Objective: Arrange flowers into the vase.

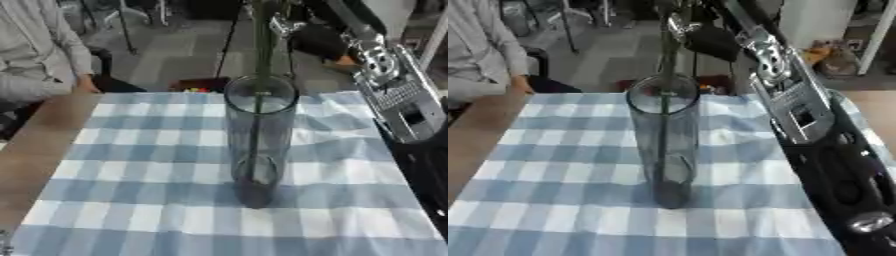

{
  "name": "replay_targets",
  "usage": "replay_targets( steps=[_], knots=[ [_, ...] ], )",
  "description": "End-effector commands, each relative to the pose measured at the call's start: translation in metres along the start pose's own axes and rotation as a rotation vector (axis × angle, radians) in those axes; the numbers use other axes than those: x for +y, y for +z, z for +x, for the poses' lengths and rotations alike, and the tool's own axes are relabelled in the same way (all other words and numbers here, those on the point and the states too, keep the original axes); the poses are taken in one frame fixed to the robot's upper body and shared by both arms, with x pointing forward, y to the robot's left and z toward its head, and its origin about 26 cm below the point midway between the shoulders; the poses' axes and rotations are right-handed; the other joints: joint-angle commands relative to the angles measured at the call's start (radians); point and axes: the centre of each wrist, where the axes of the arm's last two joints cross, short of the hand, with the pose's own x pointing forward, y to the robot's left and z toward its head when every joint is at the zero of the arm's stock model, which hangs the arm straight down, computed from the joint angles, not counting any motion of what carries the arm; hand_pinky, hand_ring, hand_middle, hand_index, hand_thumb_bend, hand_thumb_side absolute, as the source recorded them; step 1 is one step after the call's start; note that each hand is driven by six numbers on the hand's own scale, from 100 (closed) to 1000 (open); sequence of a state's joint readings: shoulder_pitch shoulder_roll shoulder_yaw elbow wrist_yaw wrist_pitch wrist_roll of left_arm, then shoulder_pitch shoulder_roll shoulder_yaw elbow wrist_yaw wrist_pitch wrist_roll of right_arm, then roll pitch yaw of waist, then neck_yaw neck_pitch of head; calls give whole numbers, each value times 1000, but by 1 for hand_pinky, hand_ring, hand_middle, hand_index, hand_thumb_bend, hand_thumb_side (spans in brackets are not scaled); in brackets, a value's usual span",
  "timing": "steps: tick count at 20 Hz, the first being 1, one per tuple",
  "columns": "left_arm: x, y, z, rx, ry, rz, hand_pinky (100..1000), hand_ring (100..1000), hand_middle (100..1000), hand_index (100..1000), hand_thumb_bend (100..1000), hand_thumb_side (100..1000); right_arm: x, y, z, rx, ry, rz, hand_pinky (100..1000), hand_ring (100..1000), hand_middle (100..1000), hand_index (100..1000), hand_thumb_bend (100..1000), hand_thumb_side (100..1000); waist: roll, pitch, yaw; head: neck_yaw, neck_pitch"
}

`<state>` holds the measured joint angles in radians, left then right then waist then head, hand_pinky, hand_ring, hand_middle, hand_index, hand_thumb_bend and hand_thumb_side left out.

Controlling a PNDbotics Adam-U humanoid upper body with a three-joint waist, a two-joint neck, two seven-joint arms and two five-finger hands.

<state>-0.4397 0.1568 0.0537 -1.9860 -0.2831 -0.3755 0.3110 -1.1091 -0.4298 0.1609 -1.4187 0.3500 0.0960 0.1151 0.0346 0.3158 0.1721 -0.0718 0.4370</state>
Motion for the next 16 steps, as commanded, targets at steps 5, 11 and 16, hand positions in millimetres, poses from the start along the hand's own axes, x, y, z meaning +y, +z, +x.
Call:
replay_targets(
  steps=[5,11,16],
  knots=[
    [3,-5,3,-21,-4,3,532,716,818,877,179,1000,-15,1,9,-33,36,-26,687,537,181,287,230,573,0,-24,0,2,-12],
    [3,-5,3,-20,-5,3,532,715,819,877,178,1000,-18,6,10,-33,34,-20,685,536,179,284,232,579,1,-24,-2,3,-14],
    [3,-5,3,-19,-7,2,532,716,819,877,178,1000,-22,10,11,-24,60,-15,696,558,207,315,294,685,2,-25,-4,5,-13]
  ],
)
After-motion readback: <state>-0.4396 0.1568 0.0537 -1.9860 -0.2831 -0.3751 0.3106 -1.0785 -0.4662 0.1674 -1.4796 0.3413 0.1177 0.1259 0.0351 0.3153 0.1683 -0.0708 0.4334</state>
